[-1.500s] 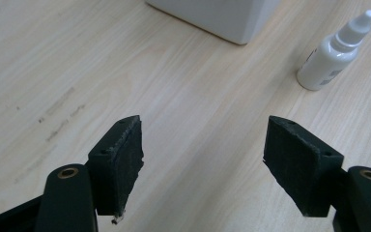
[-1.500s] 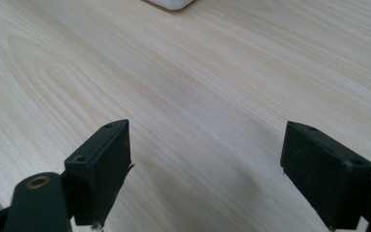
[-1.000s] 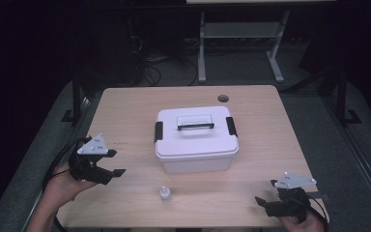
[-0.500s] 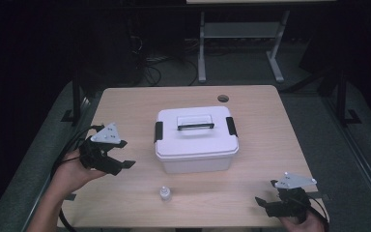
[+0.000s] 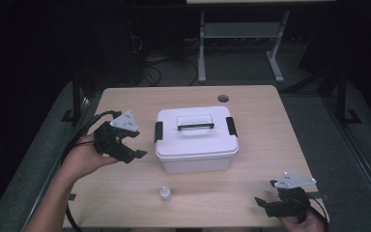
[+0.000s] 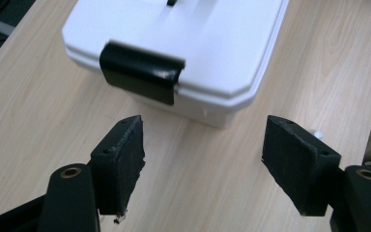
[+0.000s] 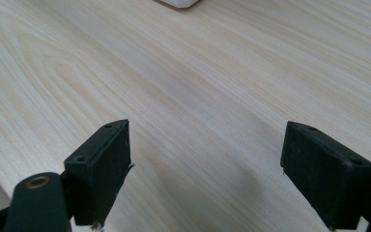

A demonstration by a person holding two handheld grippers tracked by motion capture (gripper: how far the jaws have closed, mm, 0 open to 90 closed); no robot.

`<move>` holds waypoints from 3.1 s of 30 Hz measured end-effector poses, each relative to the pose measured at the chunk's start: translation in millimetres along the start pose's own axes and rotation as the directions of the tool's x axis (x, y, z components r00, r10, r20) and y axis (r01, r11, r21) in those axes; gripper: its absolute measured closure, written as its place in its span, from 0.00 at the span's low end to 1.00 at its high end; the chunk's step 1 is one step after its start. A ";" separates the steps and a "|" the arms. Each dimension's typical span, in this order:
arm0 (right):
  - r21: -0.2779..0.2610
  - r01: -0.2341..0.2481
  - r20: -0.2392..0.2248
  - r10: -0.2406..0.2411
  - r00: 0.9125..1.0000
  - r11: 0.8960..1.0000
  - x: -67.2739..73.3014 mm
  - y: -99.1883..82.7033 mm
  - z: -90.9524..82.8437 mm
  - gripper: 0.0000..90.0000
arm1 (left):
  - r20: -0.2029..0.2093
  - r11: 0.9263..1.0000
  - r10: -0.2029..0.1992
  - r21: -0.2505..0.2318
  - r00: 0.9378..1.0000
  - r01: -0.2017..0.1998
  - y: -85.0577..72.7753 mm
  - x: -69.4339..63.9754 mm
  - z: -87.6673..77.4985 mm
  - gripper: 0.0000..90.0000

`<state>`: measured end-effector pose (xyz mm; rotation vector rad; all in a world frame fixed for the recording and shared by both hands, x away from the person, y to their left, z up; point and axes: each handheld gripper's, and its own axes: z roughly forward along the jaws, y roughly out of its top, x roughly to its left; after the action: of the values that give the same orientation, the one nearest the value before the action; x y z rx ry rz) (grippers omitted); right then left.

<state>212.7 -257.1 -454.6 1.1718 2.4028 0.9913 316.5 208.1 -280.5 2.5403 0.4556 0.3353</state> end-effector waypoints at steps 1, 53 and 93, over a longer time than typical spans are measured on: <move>0.003 0.001 0.000 -0.001 1.000 1.000 0.3 0.2 0.0 0.19 | 0.004 1.000 0.002 0.000 1.000 -0.002 3.1 0.2 1.1 0.34; -0.014 -0.011 -0.026 0.011 1.000 1.000 -3.5 -1.8 -4.4 0.19 | 0.201 0.977 0.169 0.094 0.965 -0.191 127.4 23.4 94.1 0.72; 0.004 -0.029 -0.050 0.029 0.998 1.000 -2.5 -5.3 -1.4 0.19 | 0.314 0.958 0.271 0.005 0.910 -0.286 136.4 43.9 104.6 0.93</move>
<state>210.4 -262.0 -457.3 1.1998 2.4332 1.0379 424.7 67.6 -286.7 2.6460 -0.0216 0.0203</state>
